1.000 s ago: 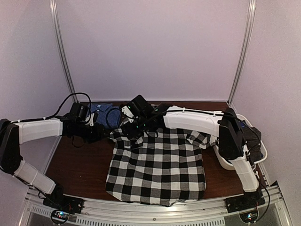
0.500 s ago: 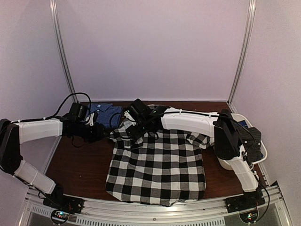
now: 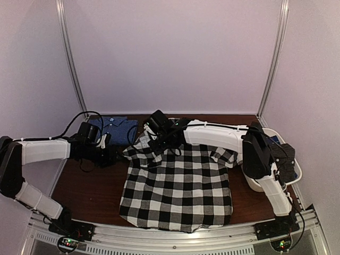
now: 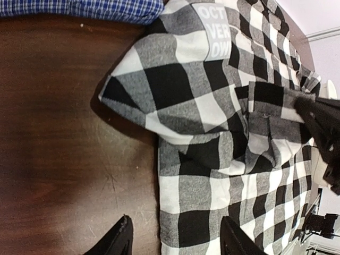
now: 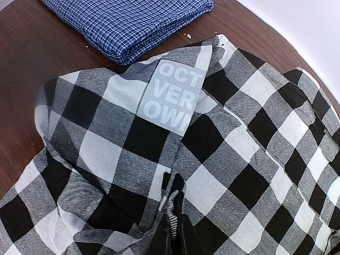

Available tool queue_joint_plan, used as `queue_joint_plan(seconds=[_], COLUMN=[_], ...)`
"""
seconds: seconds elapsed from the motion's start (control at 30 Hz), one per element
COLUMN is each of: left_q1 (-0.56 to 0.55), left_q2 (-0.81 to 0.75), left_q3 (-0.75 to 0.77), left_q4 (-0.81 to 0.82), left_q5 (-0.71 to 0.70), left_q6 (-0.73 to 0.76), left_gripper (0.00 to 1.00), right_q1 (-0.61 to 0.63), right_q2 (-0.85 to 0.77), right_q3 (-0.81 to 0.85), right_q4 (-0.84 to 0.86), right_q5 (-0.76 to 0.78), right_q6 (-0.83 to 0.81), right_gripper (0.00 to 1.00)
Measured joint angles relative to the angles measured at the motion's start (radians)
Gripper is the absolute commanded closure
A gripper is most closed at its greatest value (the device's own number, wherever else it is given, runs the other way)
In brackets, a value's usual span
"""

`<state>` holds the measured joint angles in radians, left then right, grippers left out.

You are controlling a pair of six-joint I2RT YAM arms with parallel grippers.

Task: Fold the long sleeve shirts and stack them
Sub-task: Pick up the sleeve from the center of the board, then pick up the shirt from the center of the board.

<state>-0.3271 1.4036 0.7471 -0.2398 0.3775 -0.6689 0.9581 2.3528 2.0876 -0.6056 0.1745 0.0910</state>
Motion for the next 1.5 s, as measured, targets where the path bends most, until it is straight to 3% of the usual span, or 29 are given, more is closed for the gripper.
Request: queue_joint_plan(seconds=[0.23,0.6,1.13,1.5], left_q1=[-0.016,-0.151,-0.300,-0.365], left_q2=[-0.064,-0.137,-0.232,-0.274], left_q3=[-0.101,-0.202,-0.270,-0.323], left_q4=[0.001,-0.001,-0.069,-0.103], left_q5=[0.010,-0.009,-0.068,-0.109], left_q6=[-0.025,-0.114,-0.245,-0.329], left_gripper=[0.46,0.50,0.52,0.53], right_q1=[-0.077,-0.254,-0.394,-0.396], right_q2=[-0.065,-0.286,-0.296,-0.293], right_q3=[-0.025,-0.084,-0.101,-0.095], right_q4=[0.031,0.260,0.389,0.399], right_q5=[0.018,0.043,-0.060,-0.143], right_q6=[0.032,0.078,0.114,0.122], right_gripper=[1.00,1.00,1.00,1.00])
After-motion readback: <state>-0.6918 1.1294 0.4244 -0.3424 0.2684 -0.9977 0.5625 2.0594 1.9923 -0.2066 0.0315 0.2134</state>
